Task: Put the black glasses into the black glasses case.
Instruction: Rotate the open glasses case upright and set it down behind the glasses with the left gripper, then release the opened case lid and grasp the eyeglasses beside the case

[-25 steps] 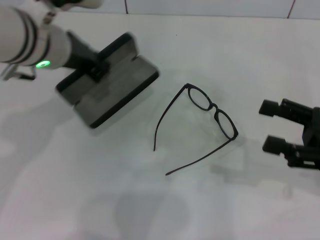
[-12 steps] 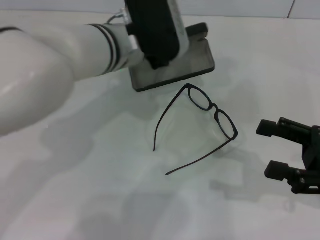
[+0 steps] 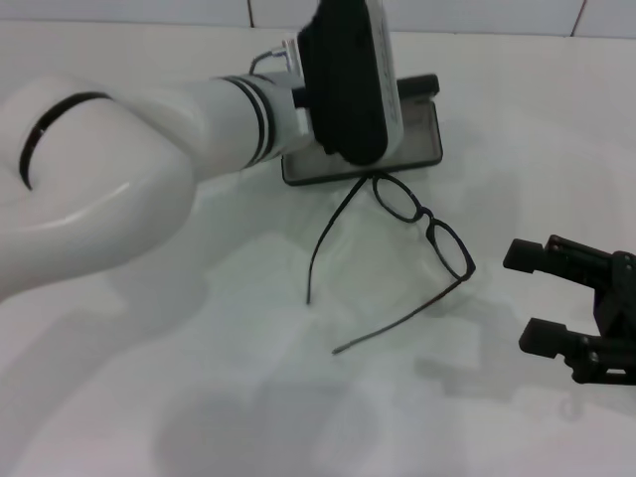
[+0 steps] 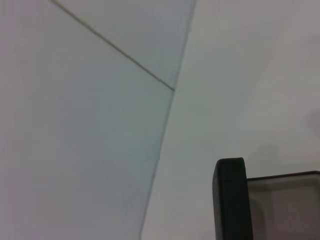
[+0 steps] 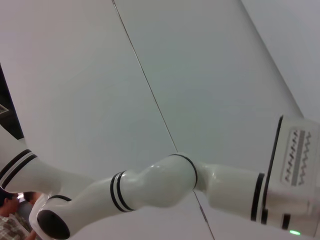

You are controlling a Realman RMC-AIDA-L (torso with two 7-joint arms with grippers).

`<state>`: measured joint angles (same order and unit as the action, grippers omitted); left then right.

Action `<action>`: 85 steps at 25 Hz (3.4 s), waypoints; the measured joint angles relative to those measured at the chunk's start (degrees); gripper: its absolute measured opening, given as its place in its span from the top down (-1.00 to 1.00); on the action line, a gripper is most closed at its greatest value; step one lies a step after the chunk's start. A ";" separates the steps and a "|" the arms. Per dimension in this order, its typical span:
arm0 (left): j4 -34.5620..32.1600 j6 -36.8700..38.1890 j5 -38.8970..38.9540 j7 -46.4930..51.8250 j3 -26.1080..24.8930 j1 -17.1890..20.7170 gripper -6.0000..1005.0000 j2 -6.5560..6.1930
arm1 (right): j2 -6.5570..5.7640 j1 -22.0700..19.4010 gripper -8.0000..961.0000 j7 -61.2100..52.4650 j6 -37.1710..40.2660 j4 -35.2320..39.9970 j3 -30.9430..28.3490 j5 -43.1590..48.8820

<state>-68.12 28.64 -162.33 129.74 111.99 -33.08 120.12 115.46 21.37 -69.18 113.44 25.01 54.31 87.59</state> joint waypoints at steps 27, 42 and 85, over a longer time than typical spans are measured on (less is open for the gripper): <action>-4.26 4.46 -0.07 -6.08 5.38 2.99 0.54 -0.01 | 0.02 0.08 -0.67 0.01 -0.72 -0.59 0.00 0.04; -34.03 3.44 14.57 -5.35 -1.84 21.22 0.12 -0.27 | -2.16 -0.36 -0.66 -15.26 -7.46 18.46 -0.51 6.07; 33.23 77.50 80.29 -61.91 -51.71 18.46 0.17 -0.81 | 0.77 39.70 -0.24 -57.76 -33.21 15.91 23.51 50.69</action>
<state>-34.89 106.14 -82.04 67.83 60.28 -14.62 119.32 116.23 61.07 -126.94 80.24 40.92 77.82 138.28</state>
